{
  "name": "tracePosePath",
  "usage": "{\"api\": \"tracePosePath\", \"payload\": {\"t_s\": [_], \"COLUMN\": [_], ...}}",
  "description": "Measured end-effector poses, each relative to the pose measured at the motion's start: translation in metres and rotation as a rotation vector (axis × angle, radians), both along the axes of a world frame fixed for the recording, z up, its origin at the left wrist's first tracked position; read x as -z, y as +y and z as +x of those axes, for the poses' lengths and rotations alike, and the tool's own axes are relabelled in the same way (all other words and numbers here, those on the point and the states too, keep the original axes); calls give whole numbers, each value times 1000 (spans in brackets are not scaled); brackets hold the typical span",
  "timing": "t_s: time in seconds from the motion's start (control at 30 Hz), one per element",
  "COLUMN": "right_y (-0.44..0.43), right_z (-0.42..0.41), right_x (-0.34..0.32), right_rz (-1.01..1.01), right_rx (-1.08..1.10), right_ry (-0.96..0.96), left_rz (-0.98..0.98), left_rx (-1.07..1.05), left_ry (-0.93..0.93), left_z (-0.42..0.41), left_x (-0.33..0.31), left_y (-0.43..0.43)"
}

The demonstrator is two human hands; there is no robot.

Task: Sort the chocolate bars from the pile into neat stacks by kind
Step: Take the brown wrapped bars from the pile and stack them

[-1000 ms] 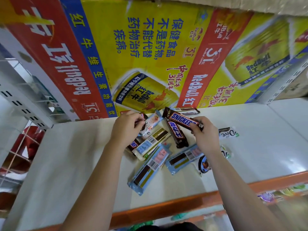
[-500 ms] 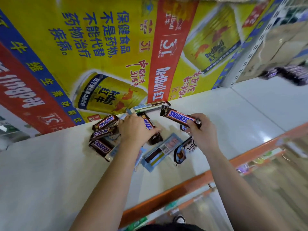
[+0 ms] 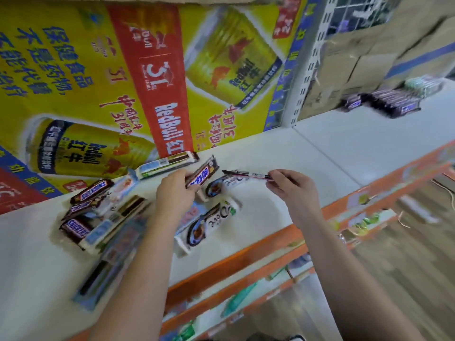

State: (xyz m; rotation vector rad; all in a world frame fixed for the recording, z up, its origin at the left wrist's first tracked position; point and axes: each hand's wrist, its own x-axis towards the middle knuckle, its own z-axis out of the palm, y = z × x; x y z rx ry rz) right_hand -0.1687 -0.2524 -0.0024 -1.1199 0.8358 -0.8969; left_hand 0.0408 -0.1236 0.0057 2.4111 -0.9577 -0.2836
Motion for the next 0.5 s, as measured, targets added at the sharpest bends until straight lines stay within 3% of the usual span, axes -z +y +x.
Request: {"api": "tracePosePath", "payload": {"t_s": [0.1,0.27,0.5], "right_y": [-33,-94,-172], "right_z": [-42,-122,-215], "right_x": [-5,-9,-3], "right_rz": [-18,-176,-156], "right_rx": [-30,-56,9], "right_ry": [3,168,115], "left_rz": [-63,-259,-323], "left_rx": [-13,28,135], "left_ry": [-52,92,203], "left_z": [-37,-105,-196], "left_x": [-8,-10,-10], "left_y": [-34,-100,-196]}}
